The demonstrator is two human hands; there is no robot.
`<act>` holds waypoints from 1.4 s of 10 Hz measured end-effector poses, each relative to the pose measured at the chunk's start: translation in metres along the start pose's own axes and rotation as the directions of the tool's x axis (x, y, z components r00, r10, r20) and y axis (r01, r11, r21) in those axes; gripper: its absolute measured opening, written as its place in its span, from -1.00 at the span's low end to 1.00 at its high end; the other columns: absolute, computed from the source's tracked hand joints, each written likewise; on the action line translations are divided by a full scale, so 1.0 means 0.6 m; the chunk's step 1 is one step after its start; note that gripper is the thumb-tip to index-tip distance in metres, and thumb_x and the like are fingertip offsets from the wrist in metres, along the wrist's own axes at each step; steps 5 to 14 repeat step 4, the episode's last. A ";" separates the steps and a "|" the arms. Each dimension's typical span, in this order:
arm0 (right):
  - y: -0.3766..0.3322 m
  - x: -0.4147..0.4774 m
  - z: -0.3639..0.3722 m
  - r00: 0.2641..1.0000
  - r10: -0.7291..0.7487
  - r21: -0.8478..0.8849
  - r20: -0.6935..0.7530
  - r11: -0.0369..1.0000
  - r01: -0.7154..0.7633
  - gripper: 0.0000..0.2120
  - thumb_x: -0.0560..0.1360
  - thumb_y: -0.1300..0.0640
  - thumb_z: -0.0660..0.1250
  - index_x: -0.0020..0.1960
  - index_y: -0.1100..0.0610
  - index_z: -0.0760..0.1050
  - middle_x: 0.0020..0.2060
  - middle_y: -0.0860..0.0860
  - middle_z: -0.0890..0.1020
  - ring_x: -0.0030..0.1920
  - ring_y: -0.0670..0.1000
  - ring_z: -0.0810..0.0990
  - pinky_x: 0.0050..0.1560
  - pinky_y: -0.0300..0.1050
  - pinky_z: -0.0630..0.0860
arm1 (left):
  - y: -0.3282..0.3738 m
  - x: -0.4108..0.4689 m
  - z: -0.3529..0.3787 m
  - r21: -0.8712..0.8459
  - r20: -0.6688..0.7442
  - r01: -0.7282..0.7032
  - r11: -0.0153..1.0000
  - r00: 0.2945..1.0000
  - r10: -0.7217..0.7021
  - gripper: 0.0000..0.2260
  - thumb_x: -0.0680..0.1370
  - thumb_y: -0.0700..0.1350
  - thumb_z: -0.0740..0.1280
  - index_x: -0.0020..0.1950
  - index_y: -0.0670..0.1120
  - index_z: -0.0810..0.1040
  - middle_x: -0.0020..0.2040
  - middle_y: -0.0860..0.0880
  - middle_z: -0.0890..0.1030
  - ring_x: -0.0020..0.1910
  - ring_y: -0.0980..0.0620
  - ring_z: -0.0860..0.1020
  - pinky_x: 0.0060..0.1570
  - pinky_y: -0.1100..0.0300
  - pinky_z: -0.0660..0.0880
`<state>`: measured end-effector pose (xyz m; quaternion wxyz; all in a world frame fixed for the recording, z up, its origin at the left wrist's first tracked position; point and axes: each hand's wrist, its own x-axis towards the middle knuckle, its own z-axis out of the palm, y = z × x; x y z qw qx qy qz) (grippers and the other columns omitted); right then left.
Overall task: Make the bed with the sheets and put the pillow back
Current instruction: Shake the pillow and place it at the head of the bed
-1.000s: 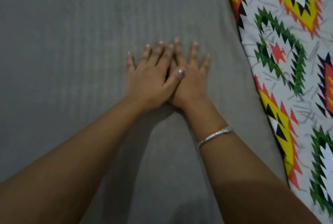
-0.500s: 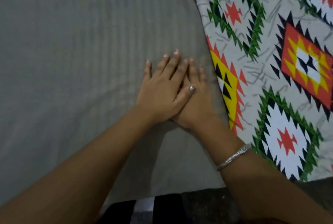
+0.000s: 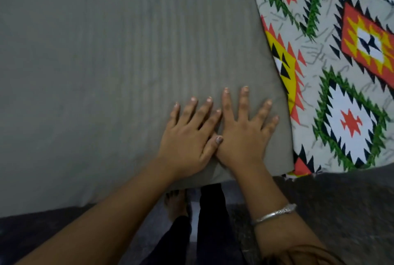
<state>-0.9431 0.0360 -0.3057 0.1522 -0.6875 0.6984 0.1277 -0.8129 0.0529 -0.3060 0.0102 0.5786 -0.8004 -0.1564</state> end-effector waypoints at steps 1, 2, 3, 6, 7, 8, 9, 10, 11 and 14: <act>-0.017 -0.015 -0.018 0.998 0.060 0.089 -0.011 0.994 -0.059 -0.23 0.48 -0.39 -0.06 0.53 -0.08 -0.22 0.53 0.11 -0.17 0.46 0.39 -0.18 0.35 0.46 -0.15 | -0.032 -0.021 -0.018 0.015 -0.050 0.225 0.974 0.973 -0.224 -0.37 0.50 0.26 0.02 0.46 -0.05 0.31 0.48 -0.15 0.28 0.43 -0.29 0.25 0.28 -0.38 0.11; -0.048 -0.020 -0.007 0.980 -0.189 0.026 -0.056 0.981 0.190 -0.29 0.49 -0.33 -0.03 0.54 -0.06 -0.05 0.54 0.14 0.00 0.49 0.33 -0.05 0.34 0.44 -0.09 | -0.072 -0.051 -0.011 0.078 0.006 0.313 0.947 0.949 -0.314 -0.35 0.49 0.28 -0.01 0.49 -0.05 0.25 0.50 -0.24 0.17 0.44 -0.37 0.17 0.28 -0.41 0.07; -0.068 -0.035 0.017 0.967 -0.250 -0.011 -0.035 0.968 0.250 -0.37 0.51 -0.24 -0.05 0.54 -0.07 0.01 0.53 0.13 0.06 0.49 0.33 -0.01 0.34 0.45 -0.09 | -0.056 -0.097 0.006 0.151 0.067 0.188 0.971 0.978 -0.199 -0.38 0.46 0.19 0.07 0.44 -0.10 0.35 0.45 -0.28 0.27 0.38 -0.38 0.27 0.26 -0.39 0.16; -0.080 -0.044 -0.002 0.975 -0.217 -0.028 0.055 0.975 0.219 -0.32 0.54 -0.23 0.01 0.54 -0.05 -0.19 0.53 0.16 -0.10 0.48 0.34 -0.14 0.34 0.45 -0.16 | -0.052 -0.103 -0.023 0.126 0.128 0.132 0.983 0.981 -0.148 -0.36 0.38 0.20 0.13 0.35 -0.13 0.45 0.35 -0.24 0.43 0.25 -0.31 0.44 0.20 -0.33 0.30; -0.080 -0.044 -0.002 0.975 -0.217 -0.028 0.055 0.975 0.219 -0.32 0.54 -0.23 0.01 0.54 -0.05 -0.19 0.53 0.16 -0.10 0.48 0.34 -0.14 0.34 0.45 -0.16 | -0.052 -0.103 -0.023 0.126 0.128 0.132 0.983 0.981 -0.148 -0.36 0.38 0.20 0.13 0.35 -0.13 0.45 0.35 -0.24 0.43 0.25 -0.31 0.44 0.20 -0.33 0.30; -0.080 -0.044 -0.002 0.975 -0.217 -0.028 0.055 0.975 0.219 -0.32 0.54 -0.23 0.01 0.54 -0.05 -0.19 0.53 0.16 -0.10 0.48 0.34 -0.14 0.34 0.45 -0.16 | -0.052 -0.103 -0.023 0.126 0.128 0.132 0.983 0.981 -0.148 -0.36 0.38 0.20 0.13 0.35 -0.13 0.45 0.35 -0.24 0.43 0.25 -0.31 0.44 0.20 -0.33 0.30; -0.080 -0.044 -0.002 0.975 -0.217 -0.028 0.055 0.975 0.219 -0.32 0.54 -0.23 0.01 0.54 -0.05 -0.19 0.53 0.16 -0.10 0.48 0.34 -0.14 0.34 0.45 -0.16 | -0.052 -0.103 -0.023 0.126 0.128 0.132 0.983 0.981 -0.148 -0.36 0.38 0.20 0.13 0.35 -0.13 0.45 0.35 -0.24 0.43 0.25 -0.31 0.44 0.20 -0.33 0.30; -0.080 -0.044 -0.002 0.975 -0.217 -0.028 0.055 0.975 0.219 -0.32 0.54 -0.23 0.01 0.54 -0.05 -0.19 0.53 0.16 -0.10 0.48 0.34 -0.14 0.34 0.45 -0.16 | -0.052 -0.103 -0.023 0.126 0.128 0.132 0.983 0.981 -0.148 -0.36 0.38 0.20 0.13 0.35 -0.13 0.45 0.35 -0.24 0.43 0.25 -0.31 0.44 0.20 -0.33 0.30; -0.080 -0.044 -0.002 0.975 -0.217 -0.028 0.055 0.975 0.219 -0.32 0.54 -0.23 0.01 0.54 -0.05 -0.19 0.53 0.16 -0.10 0.48 0.34 -0.14 0.34 0.45 -0.16 | -0.052 -0.103 -0.023 0.126 0.128 0.132 0.983 0.981 -0.148 -0.36 0.38 0.20 0.13 0.35 -0.13 0.45 0.35 -0.24 0.43 0.25 -0.31 0.44 0.20 -0.33 0.30; -0.080 -0.044 -0.002 0.975 -0.217 -0.028 0.055 0.975 0.219 -0.32 0.54 -0.23 0.01 0.54 -0.05 -0.19 0.53 0.16 -0.10 0.48 0.34 -0.14 0.34 0.45 -0.16 | -0.052 -0.103 -0.023 0.126 0.128 0.132 0.983 0.981 -0.148 -0.36 0.38 0.20 0.13 0.35 -0.13 0.45 0.35 -0.24 0.43 0.25 -0.31 0.44 0.20 -0.33 0.30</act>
